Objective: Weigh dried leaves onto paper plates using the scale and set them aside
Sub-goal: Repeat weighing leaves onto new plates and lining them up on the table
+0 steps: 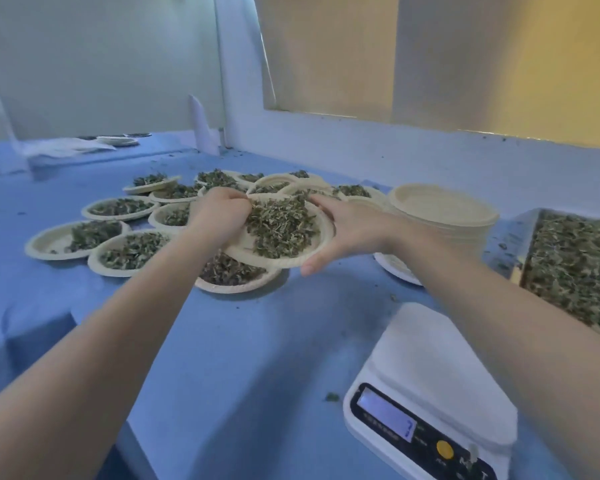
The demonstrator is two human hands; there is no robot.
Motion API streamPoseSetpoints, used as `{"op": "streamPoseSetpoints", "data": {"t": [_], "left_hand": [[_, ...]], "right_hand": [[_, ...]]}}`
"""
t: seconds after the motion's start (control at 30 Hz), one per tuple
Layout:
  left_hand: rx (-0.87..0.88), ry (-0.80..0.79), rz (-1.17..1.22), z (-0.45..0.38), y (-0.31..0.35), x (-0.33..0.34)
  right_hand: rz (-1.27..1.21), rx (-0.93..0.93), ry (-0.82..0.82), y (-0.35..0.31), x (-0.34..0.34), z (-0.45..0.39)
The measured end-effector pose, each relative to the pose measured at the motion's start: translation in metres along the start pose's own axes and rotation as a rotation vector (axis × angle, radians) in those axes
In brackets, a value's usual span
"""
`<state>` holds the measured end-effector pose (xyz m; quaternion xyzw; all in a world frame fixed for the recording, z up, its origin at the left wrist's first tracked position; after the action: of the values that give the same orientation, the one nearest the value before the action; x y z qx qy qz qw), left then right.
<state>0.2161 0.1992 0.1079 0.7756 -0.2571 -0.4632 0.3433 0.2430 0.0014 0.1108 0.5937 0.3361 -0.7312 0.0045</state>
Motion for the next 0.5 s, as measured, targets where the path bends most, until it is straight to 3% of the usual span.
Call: {"op": "streamPoseSetpoints", "data": {"t": [0.27, 0.5], "left_hand": [[-0.085, -0.006, -0.116, -0.094, -0.069, -0.016], [-0.142, -0.089, -0.059, -0.148, -0.115, 0.016]], "right_hand": [[0.081, -0.017, -0.094, -0.028, 0.012, -0.137], [0.439, 0.044, -0.155, -0.029, 0.028, -0.228]]}}
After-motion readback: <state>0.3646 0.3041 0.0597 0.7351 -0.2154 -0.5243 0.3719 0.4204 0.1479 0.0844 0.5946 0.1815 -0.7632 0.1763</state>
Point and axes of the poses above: each hand's wrist, its own z-axis away from the middle knuckle, its own x-axis out of the palm, y = z × x, the point moved 4 cm from there along -z, towards the middle knuckle, and after that the axes turned 9 degrees about x, right-handed, at the moved point
